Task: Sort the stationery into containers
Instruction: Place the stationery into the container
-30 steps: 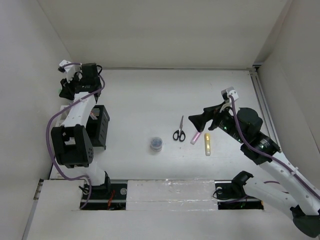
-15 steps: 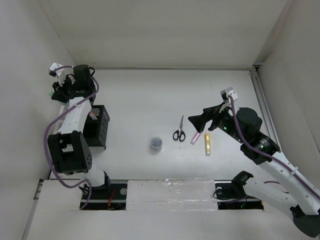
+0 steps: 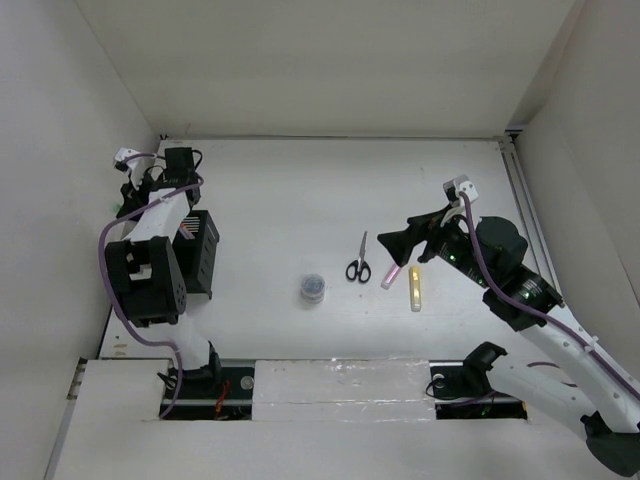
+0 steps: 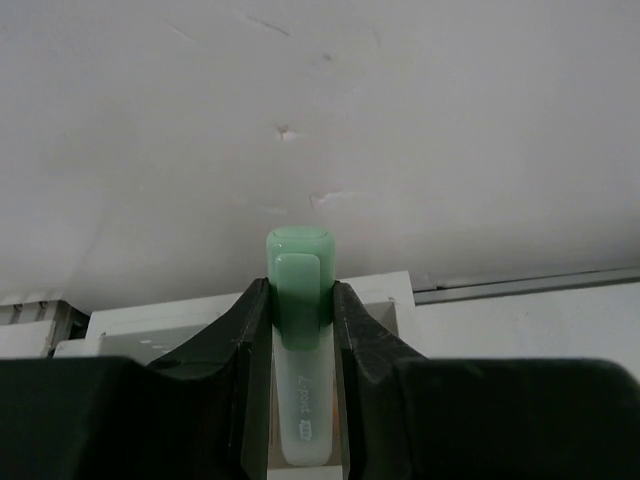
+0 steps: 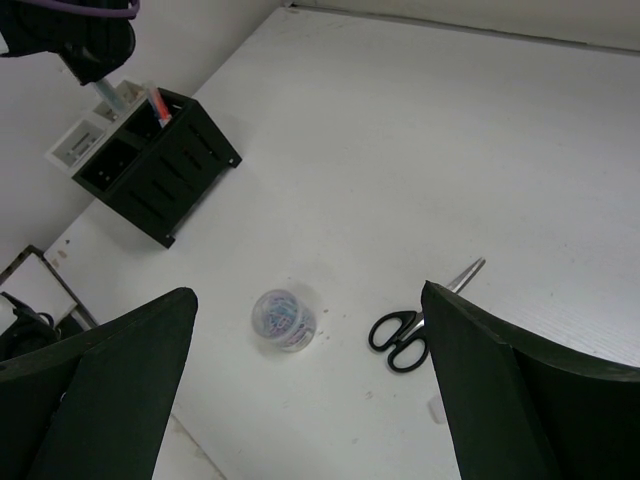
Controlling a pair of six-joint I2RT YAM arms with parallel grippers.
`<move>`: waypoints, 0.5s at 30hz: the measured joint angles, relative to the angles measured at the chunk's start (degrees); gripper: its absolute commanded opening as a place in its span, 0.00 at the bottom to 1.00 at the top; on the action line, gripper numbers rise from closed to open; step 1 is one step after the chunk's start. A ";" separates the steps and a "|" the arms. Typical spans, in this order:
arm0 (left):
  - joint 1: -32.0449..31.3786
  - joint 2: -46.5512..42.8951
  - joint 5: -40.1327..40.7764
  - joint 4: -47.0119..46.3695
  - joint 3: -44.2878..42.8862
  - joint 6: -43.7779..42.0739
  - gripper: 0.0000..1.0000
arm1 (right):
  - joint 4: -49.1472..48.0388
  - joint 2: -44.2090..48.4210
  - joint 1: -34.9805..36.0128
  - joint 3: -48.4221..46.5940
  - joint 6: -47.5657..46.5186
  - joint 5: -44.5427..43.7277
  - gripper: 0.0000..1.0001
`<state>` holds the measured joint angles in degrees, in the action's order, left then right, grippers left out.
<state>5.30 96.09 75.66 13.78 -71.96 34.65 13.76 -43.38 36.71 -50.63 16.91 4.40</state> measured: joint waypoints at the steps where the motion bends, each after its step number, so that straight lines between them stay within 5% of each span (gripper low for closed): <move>1: 0.00 0.81 0.09 1.44 -0.33 1.18 0.00 | -0.02 0.00 0.00 0.00 0.00 0.02 1.00; 5: 0.00 3.17 0.22 6.10 -1.29 5.03 0.19 | 0.00 0.00 0.00 0.00 0.00 0.22 1.00; 6: 0.02 3.34 0.22 6.99 -1.31 5.68 0.39 | 0.00 -0.02 0.00 0.00 0.00 0.33 1.00; 9: 0.02 3.41 0.13 9.40 -1.70 7.37 0.61 | 0.00 -0.11 0.00 0.00 0.00 0.63 1.00; 10: 0.00 3.39 0.09 9.84 -2.01 7.63 0.77 | 0.00 -0.13 0.00 0.00 0.00 0.68 1.00; 15: -0.07 3.26 0.20 11.17 -4.46 8.00 1.00 | -0.02 -0.13 0.00 0.00 -0.04 0.85 1.00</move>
<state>5.23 99.35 75.85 24.95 -76.42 42.65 13.74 -43.51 36.71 -50.63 16.86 5.26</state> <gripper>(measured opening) 0.927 0.999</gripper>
